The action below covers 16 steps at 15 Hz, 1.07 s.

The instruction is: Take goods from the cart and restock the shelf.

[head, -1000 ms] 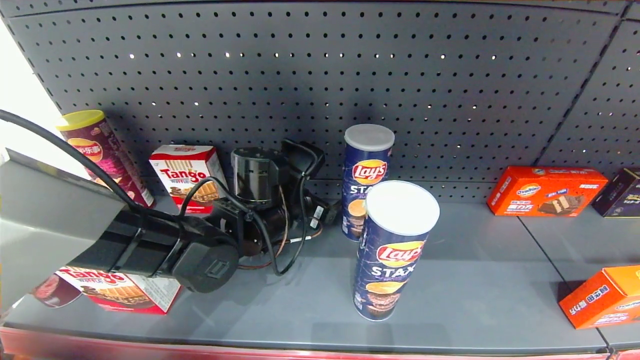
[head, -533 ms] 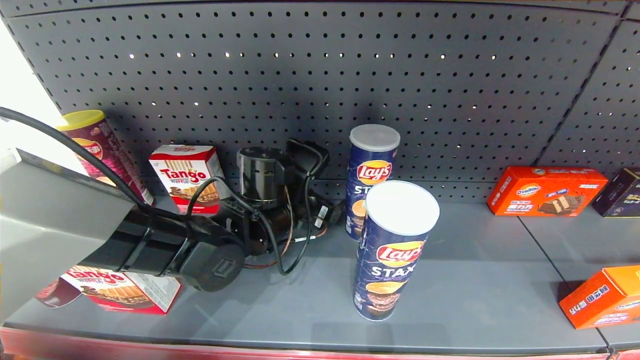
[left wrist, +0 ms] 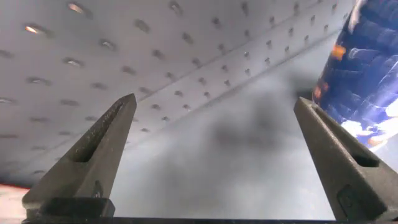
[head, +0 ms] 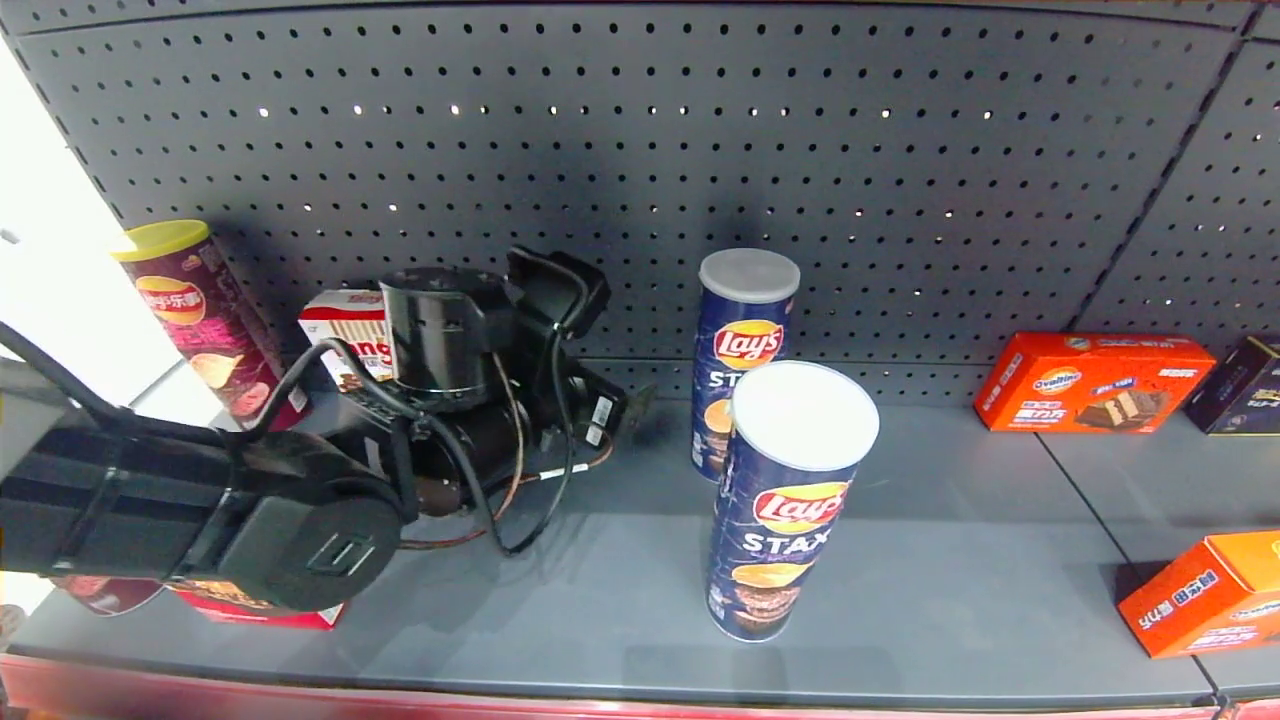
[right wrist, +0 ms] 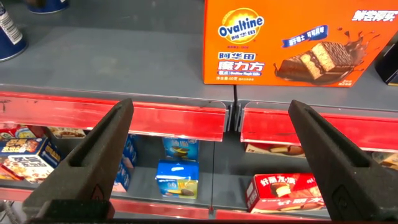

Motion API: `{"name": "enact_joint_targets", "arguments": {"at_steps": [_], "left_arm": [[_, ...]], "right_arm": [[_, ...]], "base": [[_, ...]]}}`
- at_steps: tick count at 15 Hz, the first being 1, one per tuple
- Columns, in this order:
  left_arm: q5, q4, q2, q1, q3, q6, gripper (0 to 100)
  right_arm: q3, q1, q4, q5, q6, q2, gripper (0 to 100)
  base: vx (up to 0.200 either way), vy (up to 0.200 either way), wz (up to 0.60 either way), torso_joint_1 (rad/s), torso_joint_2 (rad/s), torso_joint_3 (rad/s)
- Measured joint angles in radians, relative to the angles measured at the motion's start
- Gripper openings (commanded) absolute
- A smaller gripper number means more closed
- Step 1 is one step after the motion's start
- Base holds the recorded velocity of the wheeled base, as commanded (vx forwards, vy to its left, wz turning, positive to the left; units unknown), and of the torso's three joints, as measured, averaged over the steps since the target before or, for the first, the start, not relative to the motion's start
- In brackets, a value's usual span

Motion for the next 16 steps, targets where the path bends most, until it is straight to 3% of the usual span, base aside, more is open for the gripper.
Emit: {"name": "enact_joint_targets", "arguments": {"at_steps": [6,8,13,16], "left_arm": [[-0.005,-0.003,-0.244,-0.009,0.048,-0.011,100],[-0.005,-0.003,-0.359,-0.015,0.124,-0.017,100],[-0.002,0.059,-0.727,-0.101,0.347,-0.013,100],[-0.004,0.119,-0.972,-0.06,0.462,0.028,100]], "right_arm": [[0.0,0.0,0.0,0.0,0.0,0.0,100],[0.0,0.0,0.0,0.0,0.001,0.0,100],[0.0,0.0,0.0,0.0,0.001,0.0,100],[0.0,0.0,0.0,0.0,0.0,0.0,100]], "base": [[0.0,0.0,0.0,0.0,0.0,0.0],[0.0,0.0,0.0,0.0,0.0,0.0],[0.0,0.0,0.0,0.0,0.0,0.0],[0.0,0.0,0.0,0.0,0.0,0.0]]}}
